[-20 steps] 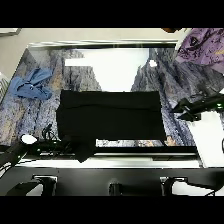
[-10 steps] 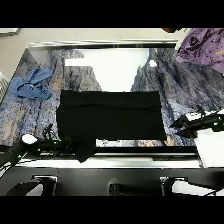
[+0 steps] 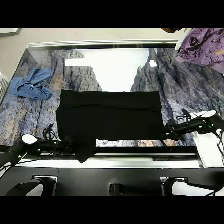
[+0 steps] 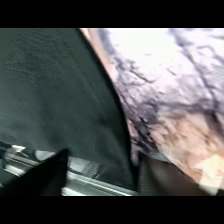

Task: Fold the clothes and pants, and hang the long-sleeved shirts on hangers.

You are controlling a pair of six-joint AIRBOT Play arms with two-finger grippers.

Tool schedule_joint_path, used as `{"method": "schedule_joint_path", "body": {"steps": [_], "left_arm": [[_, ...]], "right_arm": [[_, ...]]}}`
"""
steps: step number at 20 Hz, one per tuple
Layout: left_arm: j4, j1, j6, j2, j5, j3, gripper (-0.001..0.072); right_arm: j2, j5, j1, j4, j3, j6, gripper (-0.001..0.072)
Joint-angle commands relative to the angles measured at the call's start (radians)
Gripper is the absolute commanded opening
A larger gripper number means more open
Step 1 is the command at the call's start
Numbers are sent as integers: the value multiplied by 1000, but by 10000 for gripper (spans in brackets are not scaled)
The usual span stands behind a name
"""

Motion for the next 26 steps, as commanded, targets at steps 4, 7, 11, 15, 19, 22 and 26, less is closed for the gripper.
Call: {"method": "schedule_joint_path", "body": {"steps": [4,7,11,15,19,22,26], "left_arm": [[32,21,3,2,-31,46,19],[180,106,-26,41,-167,155,18],[365,194,-84,172,-359,278,18],[360,175,-83,236,-393,334,18],[361,119,-64,161,-307,422,17],[361,105,-27,18,-251,537,17],[360,105,39,-222,-218,721,17]], "right_arm": [[23,-3,44,32,-5,5,30],[106,23,44,-4,-5,50,30],[268,108,44,-122,-5,154,30],[395,151,44,-127,-5,154,30],[411,40,44,-65,-3,119,30],[393,-55,44,-47,17,78,30],[267,-134,123,-51,109,30,30]]}}
